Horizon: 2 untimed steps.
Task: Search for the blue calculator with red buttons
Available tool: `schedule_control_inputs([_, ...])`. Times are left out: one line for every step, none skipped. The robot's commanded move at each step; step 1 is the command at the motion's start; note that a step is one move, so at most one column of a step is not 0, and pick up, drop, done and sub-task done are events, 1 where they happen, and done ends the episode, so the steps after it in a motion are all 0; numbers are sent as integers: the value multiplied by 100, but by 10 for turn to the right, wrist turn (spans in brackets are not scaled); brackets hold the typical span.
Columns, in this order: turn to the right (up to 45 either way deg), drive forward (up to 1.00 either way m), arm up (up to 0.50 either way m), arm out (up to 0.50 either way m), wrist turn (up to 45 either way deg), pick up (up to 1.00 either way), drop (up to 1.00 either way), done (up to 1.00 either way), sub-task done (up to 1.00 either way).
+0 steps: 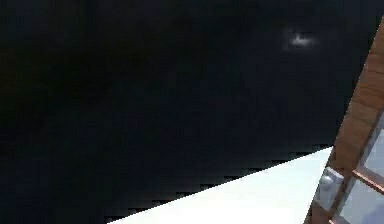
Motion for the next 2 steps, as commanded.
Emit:
schedule_control_inputs([0, 10, 0, 0, 0, 0, 0, 0, 0])
schedule_control_inputs([-300, 0, 0, 0, 0, 0, 0, 0, 0])
